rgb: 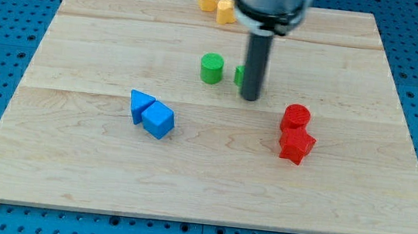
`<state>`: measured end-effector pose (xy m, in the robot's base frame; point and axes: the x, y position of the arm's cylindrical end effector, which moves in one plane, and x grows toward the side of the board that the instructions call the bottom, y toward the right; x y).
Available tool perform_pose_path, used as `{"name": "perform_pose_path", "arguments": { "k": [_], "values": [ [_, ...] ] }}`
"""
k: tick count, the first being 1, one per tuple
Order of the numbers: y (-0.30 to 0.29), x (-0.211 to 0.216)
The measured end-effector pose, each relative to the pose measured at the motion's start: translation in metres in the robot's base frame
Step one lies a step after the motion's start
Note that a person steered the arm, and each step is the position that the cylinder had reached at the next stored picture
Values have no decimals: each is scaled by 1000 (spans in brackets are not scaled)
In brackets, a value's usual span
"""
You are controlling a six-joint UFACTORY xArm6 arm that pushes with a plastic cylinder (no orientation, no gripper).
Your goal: Move the red circle into the red star
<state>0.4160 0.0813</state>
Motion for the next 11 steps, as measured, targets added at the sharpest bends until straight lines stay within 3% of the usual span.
{"name": "perform_pose_path", "arguments": {
  "k": [1, 2, 3, 5, 6, 7, 8, 9, 10, 11],
  "values": [
    [75, 28],
    [101, 92],
    [82, 130],
    [-8, 105],
    [3, 115],
    [86, 110],
    [88, 60],
    [72, 47],
    [28, 75],
    [-45, 77]
  ]
}}
